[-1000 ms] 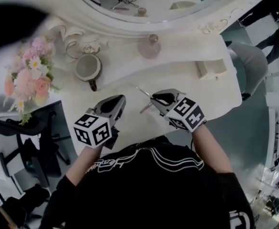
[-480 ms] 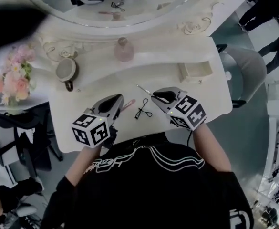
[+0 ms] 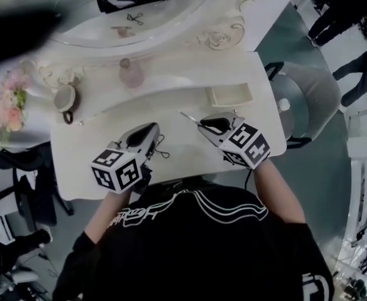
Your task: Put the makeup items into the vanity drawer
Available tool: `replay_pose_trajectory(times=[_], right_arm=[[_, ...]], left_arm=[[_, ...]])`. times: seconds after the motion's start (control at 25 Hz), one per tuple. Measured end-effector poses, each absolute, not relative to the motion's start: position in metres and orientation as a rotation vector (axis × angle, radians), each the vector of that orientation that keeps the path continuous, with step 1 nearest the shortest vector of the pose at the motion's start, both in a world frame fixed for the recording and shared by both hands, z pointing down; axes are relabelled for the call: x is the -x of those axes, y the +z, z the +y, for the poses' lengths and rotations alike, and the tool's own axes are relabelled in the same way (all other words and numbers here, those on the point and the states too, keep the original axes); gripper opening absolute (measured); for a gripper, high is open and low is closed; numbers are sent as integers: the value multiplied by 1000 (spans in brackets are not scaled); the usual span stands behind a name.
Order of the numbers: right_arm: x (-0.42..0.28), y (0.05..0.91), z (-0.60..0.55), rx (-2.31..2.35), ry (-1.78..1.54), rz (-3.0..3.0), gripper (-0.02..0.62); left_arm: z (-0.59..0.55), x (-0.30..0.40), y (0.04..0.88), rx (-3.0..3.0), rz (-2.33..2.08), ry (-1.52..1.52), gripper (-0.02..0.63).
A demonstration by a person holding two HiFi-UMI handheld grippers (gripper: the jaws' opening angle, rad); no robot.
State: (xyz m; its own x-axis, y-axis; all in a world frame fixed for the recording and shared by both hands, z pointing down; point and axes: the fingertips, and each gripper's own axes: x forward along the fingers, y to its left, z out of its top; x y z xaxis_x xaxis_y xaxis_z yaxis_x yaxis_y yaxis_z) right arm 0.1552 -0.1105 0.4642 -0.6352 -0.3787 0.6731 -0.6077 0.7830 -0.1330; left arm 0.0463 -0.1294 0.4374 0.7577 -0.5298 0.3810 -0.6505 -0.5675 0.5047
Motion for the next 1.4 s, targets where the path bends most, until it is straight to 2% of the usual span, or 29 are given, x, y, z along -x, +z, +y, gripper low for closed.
replay_pose_trajectory(times=[0.48,0.92,1.4], right_arm=[[-239,456,-120,-748,369,-2279,60],[-289,479,-151,-740,294,-2160,60],[-314,515,-183,-565,211,-1965,60]], left_arm=[[-130,-104,431,-2324,-904,216,23],[-139,-111,442,-2296,-938,198,23],[-149,-102,457,-2258,-971,200,23]])
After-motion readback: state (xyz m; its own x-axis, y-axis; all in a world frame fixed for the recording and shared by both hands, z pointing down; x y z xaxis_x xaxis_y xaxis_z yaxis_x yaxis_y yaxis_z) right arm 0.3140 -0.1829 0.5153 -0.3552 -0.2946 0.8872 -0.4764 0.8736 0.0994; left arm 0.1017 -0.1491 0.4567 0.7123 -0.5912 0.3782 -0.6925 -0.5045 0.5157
